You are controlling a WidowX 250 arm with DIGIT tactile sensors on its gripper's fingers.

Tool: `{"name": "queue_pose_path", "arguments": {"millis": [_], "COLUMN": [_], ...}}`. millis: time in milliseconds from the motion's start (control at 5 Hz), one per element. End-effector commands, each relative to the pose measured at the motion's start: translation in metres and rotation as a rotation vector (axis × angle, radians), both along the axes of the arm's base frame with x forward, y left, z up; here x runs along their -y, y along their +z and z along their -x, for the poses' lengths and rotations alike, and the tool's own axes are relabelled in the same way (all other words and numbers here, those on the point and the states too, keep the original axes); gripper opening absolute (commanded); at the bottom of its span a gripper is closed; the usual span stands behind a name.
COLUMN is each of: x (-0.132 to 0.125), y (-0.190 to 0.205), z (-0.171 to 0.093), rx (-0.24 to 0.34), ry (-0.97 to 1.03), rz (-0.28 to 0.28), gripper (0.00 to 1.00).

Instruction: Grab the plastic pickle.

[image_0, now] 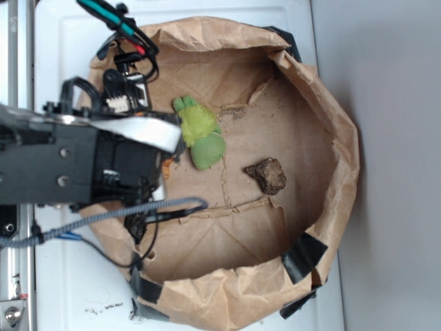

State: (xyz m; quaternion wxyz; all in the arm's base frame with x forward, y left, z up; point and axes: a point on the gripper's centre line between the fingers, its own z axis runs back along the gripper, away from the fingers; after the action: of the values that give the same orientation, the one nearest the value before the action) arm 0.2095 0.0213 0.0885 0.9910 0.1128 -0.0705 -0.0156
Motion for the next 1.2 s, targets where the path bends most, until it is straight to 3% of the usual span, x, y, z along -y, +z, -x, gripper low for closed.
{"name": "queue_pose_path", "arguments": {"millis": [0, 400, 600, 800, 1000], "x": [-0.003, -0.003, 0.009, 0.015, 0.013], "y": [0.028, 0.028, 0.029, 0.032, 0.037], "z": [-0.002, -0.002, -0.007, -0.009, -0.007], "rx": [-0.268, -0.268, -0.280, -0.359, -0.412], "ry": [-0.499, -0.499, -0.736, -0.982, -1.174], "rz": [0.176, 0.176, 0.058, 0.034, 0.063], "gripper": [1.00, 1.00, 1.00, 1.00, 1.00]}}
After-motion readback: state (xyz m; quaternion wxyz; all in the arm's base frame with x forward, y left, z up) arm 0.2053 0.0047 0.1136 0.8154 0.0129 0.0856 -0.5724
